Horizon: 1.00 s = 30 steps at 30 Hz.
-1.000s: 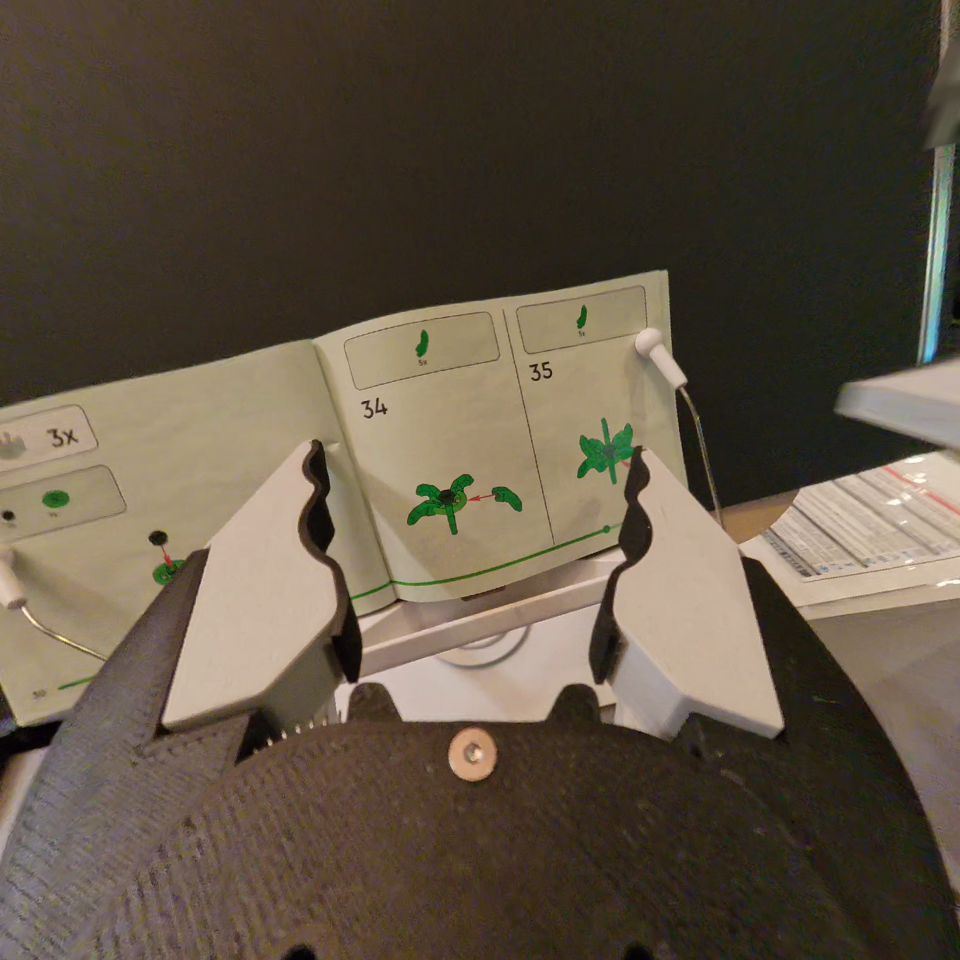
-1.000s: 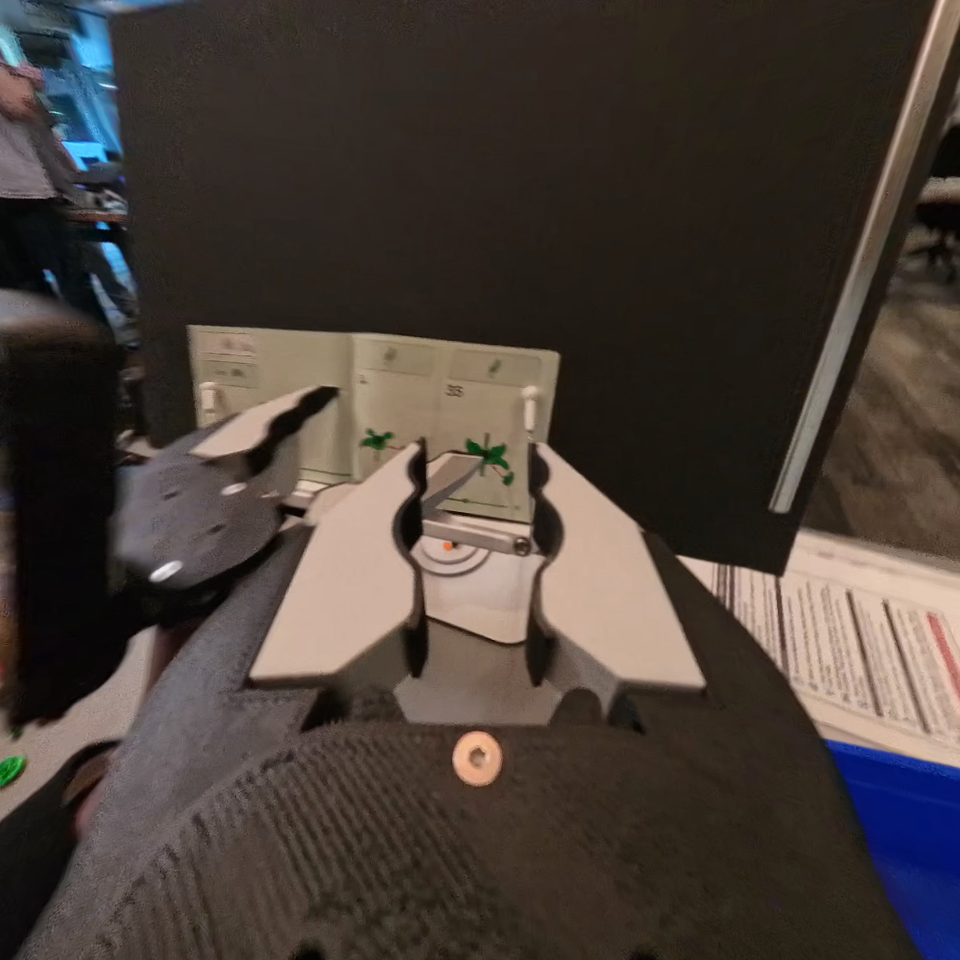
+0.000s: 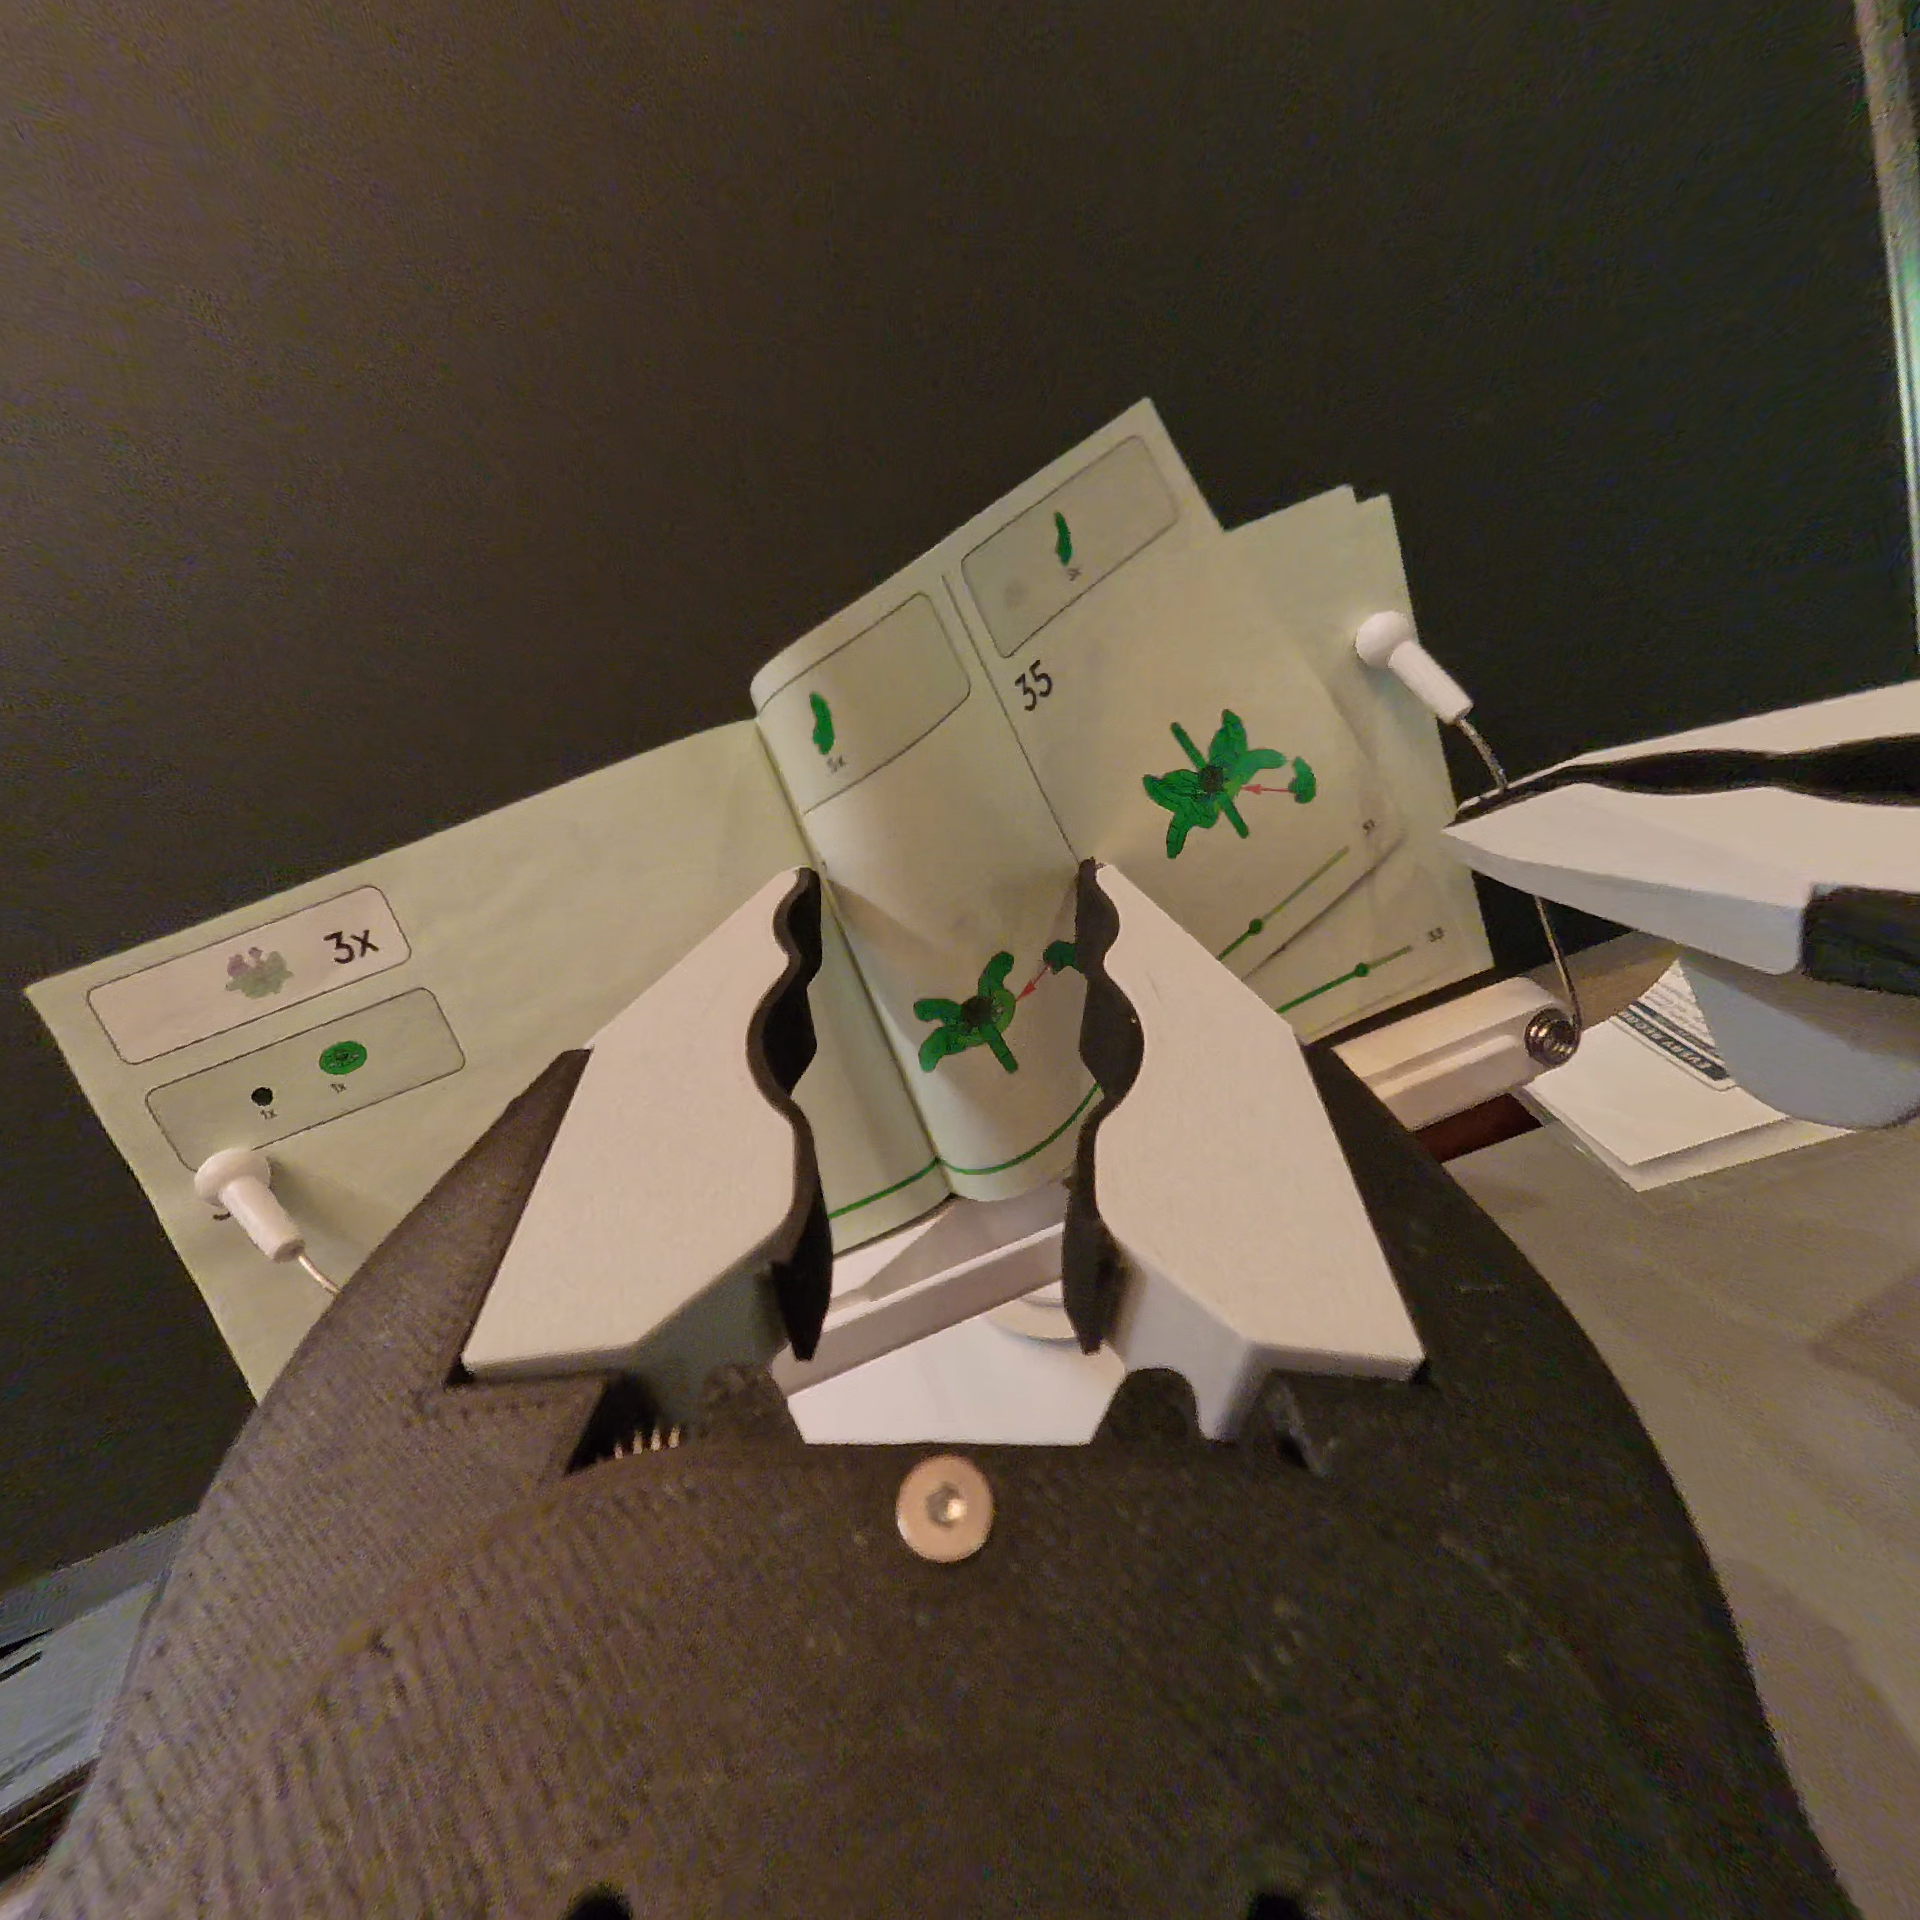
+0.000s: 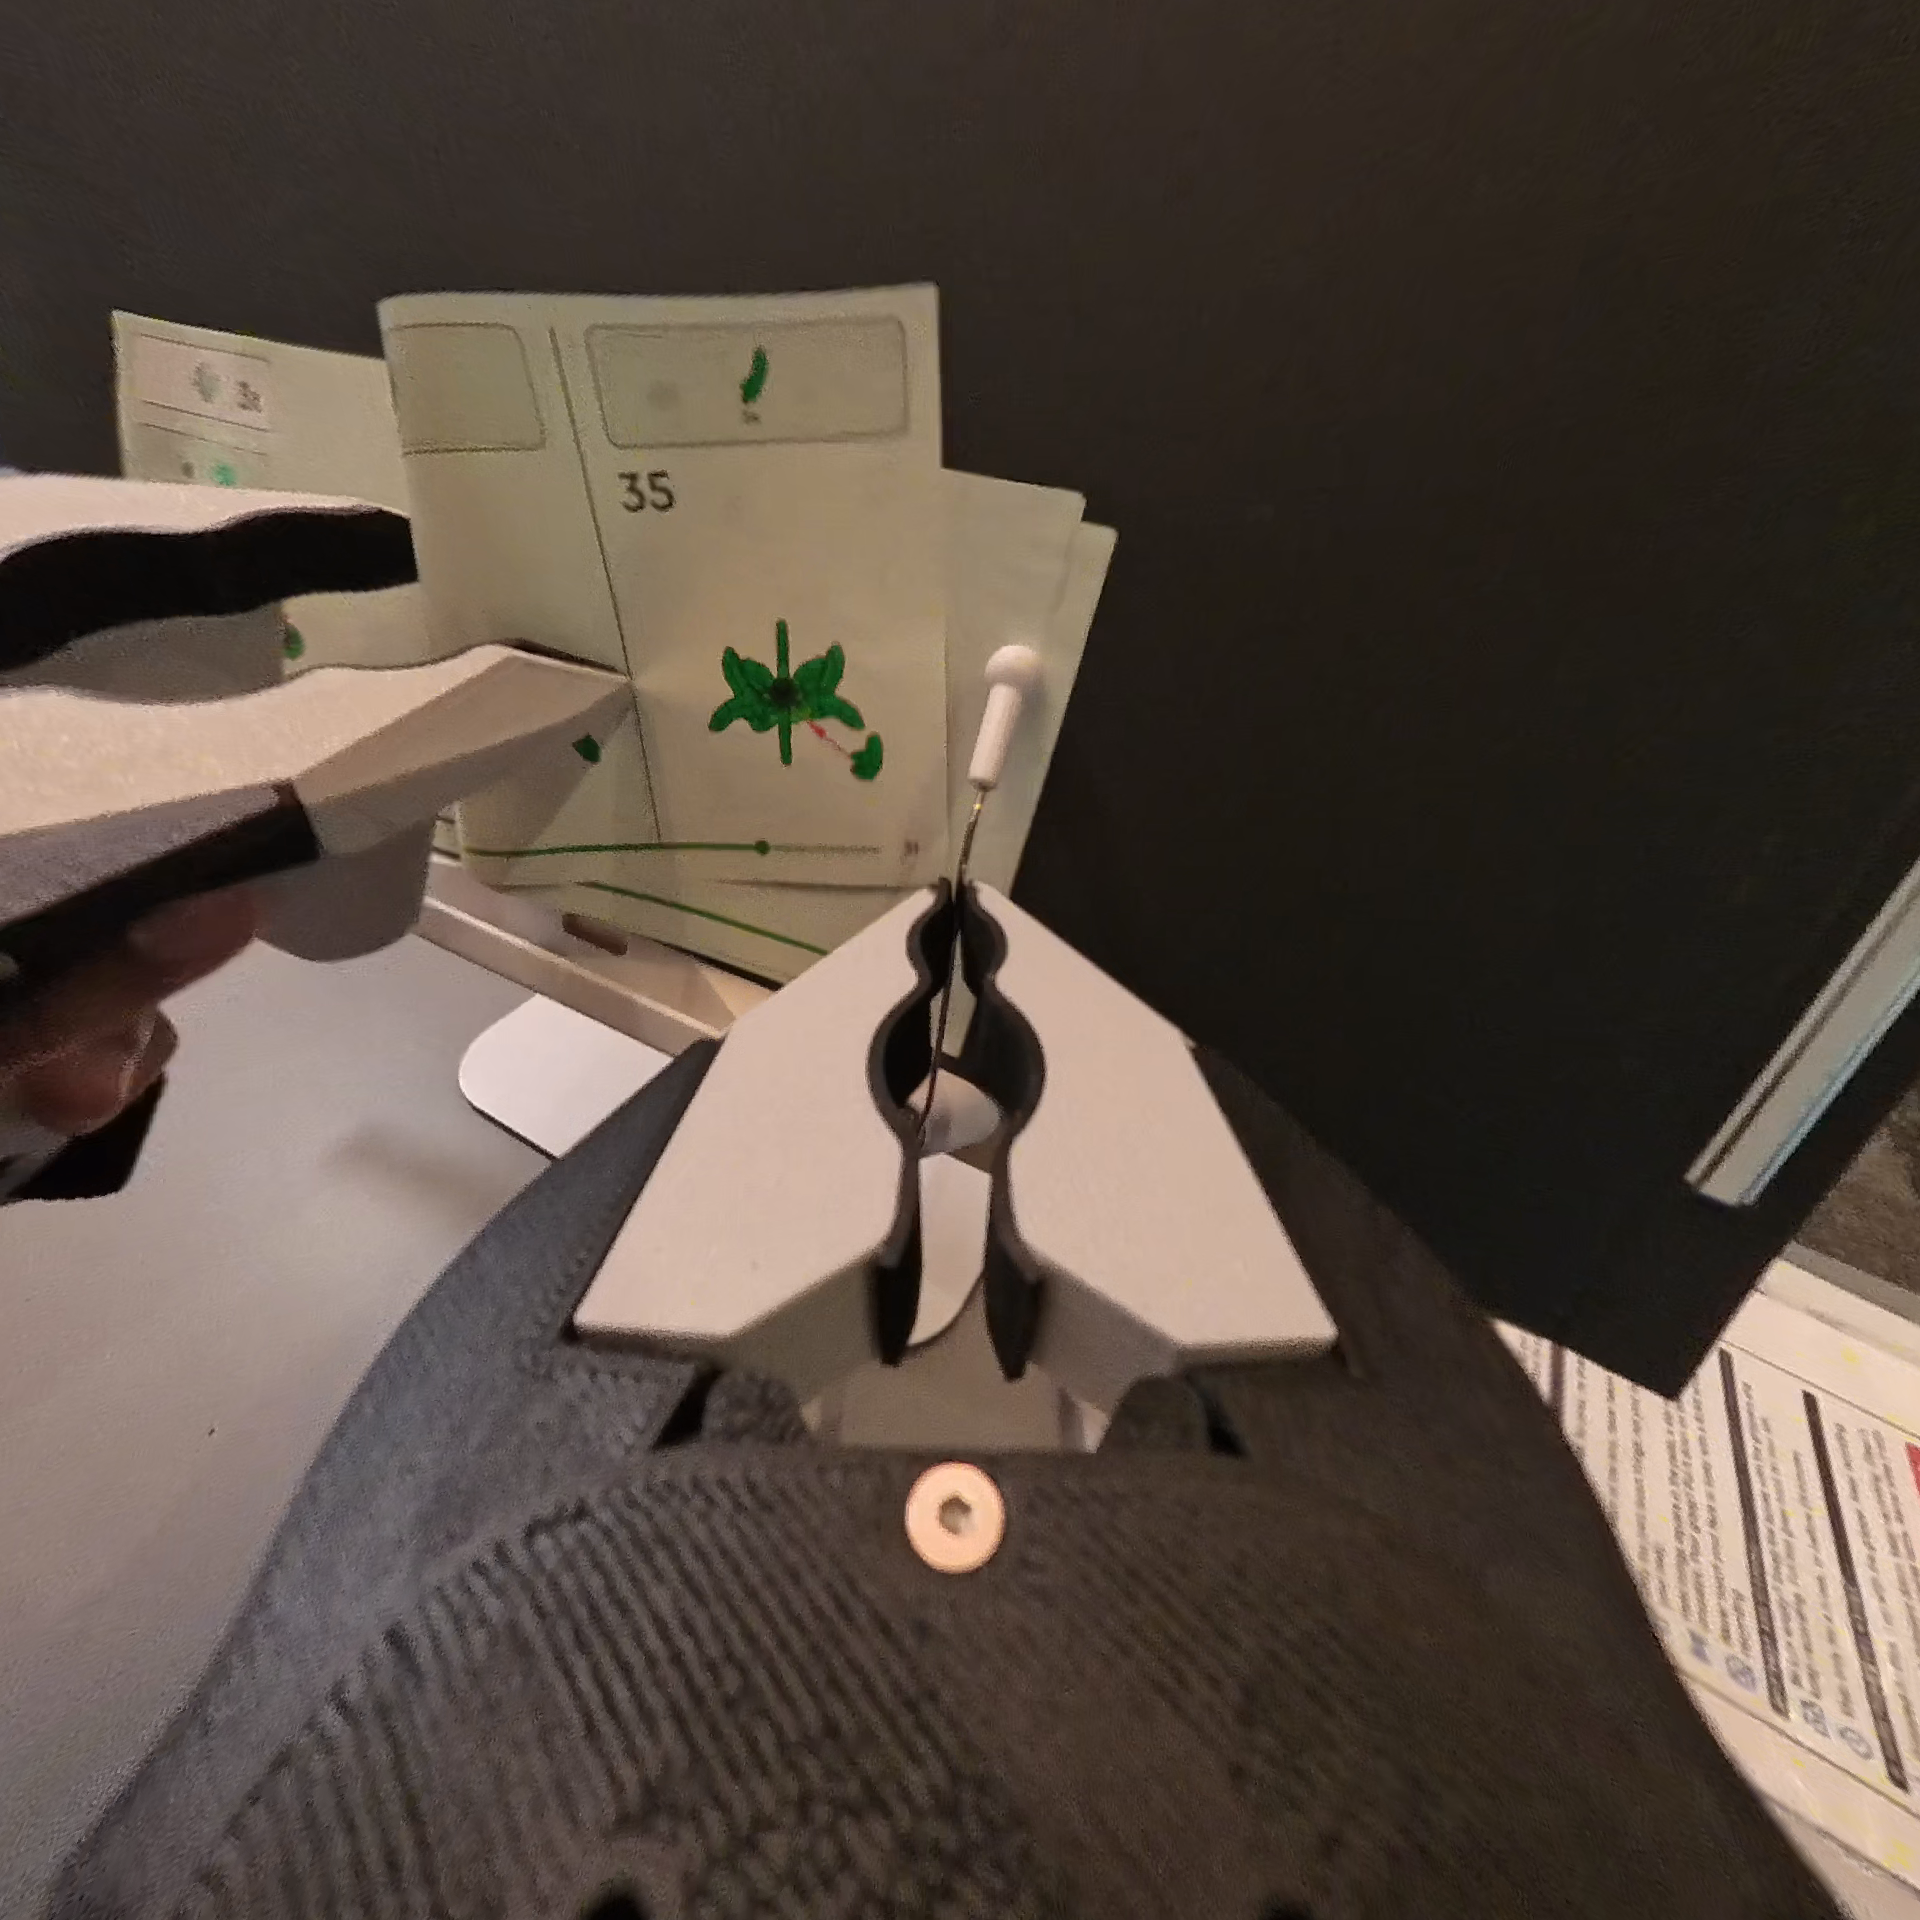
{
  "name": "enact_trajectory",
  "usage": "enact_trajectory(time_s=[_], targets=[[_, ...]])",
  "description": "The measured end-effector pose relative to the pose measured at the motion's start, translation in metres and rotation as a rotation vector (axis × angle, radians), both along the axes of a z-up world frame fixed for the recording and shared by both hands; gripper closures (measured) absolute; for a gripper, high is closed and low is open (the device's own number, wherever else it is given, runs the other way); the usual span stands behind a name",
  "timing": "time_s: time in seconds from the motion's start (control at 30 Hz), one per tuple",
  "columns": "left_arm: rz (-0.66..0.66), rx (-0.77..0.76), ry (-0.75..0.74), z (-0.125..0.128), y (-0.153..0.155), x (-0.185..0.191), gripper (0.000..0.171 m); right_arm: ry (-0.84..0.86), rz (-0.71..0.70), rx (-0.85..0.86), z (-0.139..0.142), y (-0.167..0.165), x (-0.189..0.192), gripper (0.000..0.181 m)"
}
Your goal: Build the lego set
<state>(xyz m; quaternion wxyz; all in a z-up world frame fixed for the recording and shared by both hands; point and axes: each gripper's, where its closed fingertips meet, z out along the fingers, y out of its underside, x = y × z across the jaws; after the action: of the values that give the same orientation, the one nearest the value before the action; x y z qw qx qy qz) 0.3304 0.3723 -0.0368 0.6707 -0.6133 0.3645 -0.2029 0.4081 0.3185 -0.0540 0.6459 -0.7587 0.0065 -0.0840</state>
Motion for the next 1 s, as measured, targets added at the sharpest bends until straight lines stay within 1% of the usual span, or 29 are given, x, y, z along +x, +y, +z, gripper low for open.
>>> enact_trajectory(time_s=[0.13,0.27,0.33,0.4,0.43,0.5,0.53,0.57,0.63,0.7,0.77,0.87,0.9,0.93,1.0], targets=[[-0.028,-0.02,0.014,0.002,-0.001,-0.003,0.124,-0.034,0.016,0.032,0.0,0.001,-0.002,0.181],[-0.02,-0.027,0.013,0.009,0.004,-0.015,0.125,-0.134,-0.002,0.017,0.0,0.002,-0.003,0.18],[-0.029,-0.075,-0.015,0.013,0.007,-0.023,0.127,-0.164,-0.02,0.008,0.0,0.002,-0.002,0.18],[-0.026,-0.156,-0.038,0.014,0.015,-0.036,0.125,-0.14,-0.035,0.0,0.0,0.001,-0.002,0.18],[-0.023,-0.192,-0.049,0.015,0.019,-0.045,0.122,-0.123,-0.041,-0.001,0.002,0.0,-0.002,0.173],[-0.008,-0.241,-0.093,0.021,0.029,-0.065,0.114,-0.109,-0.009,-0.01,0.01,-0.004,-0.009,0.138],[-0.006,-0.261,-0.123,0.025,0.032,-0.076,0.114,-0.112,0.013,-0.016,0.017,-0.007,-0.015,0.125],[-0.015,-0.282,-0.155,0.029,0.035,-0.085,0.114,-0.121,0.027,-0.008,0.026,-0.012,-0.02,0.122],[-0.053,-0.332,-0.227,0.038,0.036,-0.099,0.113,-0.151,0.053,0.045,0.048,-0.021,-0.032,0.126],[-0.118,-0.377,-0.29,0.046,0.032,-0.108,0.115,-0.177,0.081,0.092,0.062,-0.027,-0.045,0.133],[-0.16,-0.406,-0.32,0.05,0.03,-0.115,0.115,-0.153,0.121,0.081,0.06,-0.028,-0.059,0.133],[-0.143,-0.434,-0.308,0.042,0.036,-0.125,0.116,-0.016,0.255,-0.002,0.042,-0.018,-0.093,0.127],[-0.116,-0.441,-0.301,0.038,0.042,-0.129,0.116,-0.009,0.295,-0.055,0.036,-0.014,-0.104,0.123],[-0.093,-0.451,-0.292,0.032,0.046,-0.132,0.117,-0.034,0.317,-0.108,0.035,-0.011,-0.111,0.121],[-0.074,-0.497,-0.233,0.016,0.05,-0.131,0.117,-0.133,0.362,-0.164,0.044,-0.005,-0.124,0.119]])
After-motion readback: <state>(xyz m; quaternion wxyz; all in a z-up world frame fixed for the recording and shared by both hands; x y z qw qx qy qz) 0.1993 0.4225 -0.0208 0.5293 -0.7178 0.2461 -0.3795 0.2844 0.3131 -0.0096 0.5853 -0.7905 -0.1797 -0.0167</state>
